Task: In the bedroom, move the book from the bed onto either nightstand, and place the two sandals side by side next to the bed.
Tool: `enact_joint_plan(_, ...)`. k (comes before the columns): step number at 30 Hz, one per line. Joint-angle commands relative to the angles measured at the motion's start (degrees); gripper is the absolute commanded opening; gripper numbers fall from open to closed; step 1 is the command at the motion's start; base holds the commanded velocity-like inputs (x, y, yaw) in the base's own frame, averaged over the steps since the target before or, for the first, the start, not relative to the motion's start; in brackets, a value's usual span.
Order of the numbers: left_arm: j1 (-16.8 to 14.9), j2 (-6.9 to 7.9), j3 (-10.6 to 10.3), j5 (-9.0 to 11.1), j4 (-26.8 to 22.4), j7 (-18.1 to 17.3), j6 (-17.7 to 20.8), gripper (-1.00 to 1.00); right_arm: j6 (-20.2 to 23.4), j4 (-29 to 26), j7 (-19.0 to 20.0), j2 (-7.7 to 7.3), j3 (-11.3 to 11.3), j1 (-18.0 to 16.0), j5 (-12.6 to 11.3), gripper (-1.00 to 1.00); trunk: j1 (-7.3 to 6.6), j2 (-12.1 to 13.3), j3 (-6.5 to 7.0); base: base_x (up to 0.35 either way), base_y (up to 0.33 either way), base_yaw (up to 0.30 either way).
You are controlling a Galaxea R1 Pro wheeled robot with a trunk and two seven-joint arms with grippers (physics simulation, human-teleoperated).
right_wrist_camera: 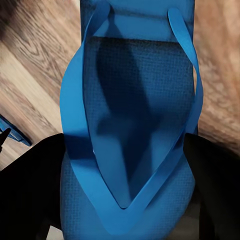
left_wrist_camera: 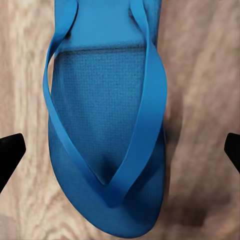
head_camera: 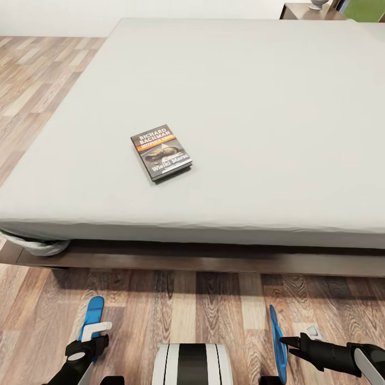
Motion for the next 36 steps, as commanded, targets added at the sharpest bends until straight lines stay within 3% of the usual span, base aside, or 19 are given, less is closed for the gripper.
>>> enact_joint_plan(1, 0.0, -0.02, 0.1, -0.2, -0.1, 0.1, 0.2, 1.00, 0.3, 0.0, 0.1, -0.03, 0.0, 0.0, -0.1, -1.00, -0.01, 0.0, -0.03, 0.000, 0.000, 0.000)
enact_joint_plan(4, 0.0, -0.02, 0.1, -0.2, -0.1, 0.1, 0.2, 1.00, 0.3, 0.0, 0.1, -0.01, 0.0, 0.0, -0.1, -1.00, -0.01, 0.0, -0.03, 0.000, 0.000, 0.000)
enact_joint_plan(23, 0.0, -0.03, 0.1, 0.0, 0.0, -0.9, 0.3, 1.00, 0.3, 0.0, 0.1, 0.00, 0.0, 0.0, -0.1, -1.00, -0.50, 0.2, 4.18, 0.000, 0.000, 0.000)
enact_joint_plan(28, 0.0, 0.33, 0.3, 0.1, 0.0, -6.2, 0.2, 1.00, 0.3, 0.0, 0.1, 0.00, 0.0, 0.0, -0.1, -1.00, -0.58, 0.3, 4.84, 0.000, 0.000, 0.000)
enact_joint_plan(31, 0.0, 1.69, 0.4, 0.3, 0.0, -9.5, 0.2, 1.00, 0.3, 0.0, 0.1, -0.01, 0.0, 0.0, -0.1, -1.00, -0.58, 0.3, 4.84, 0.000, 0.000, 0.000)
enact_joint_plan(33, 0.1, 3.05, 0.5, 0.5, 0.1, -17.2, 0.2, 1.00, 0.3, 0.0, 0.1, -0.01, 0.0, 0.0, -0.1, -1.00, -0.58, 0.3, 4.84, 0.000, 0.000, 0.000)
enact_joint_plan(34, 0.1, 3.40, 0.5, 0.6, 0.1, -19.4, 0.2, 1.00, 0.3, 0.0, 0.1, -0.01, 0.0, 0.0, -0.1, -1.00, -0.58, 0.3, 4.84, 0.000, 0.000, 0.000)
enact_joint_plan(36, 0.1, 5.05, 0.6, 1.1, 0.2, -29.3, 0.4, 1.00, 0.3, 0.0, 0.0, -0.01, 0.0, 0.0, -0.1, -1.00, -0.58, 0.3, 4.84, 0.000, 0.000, 0.000)
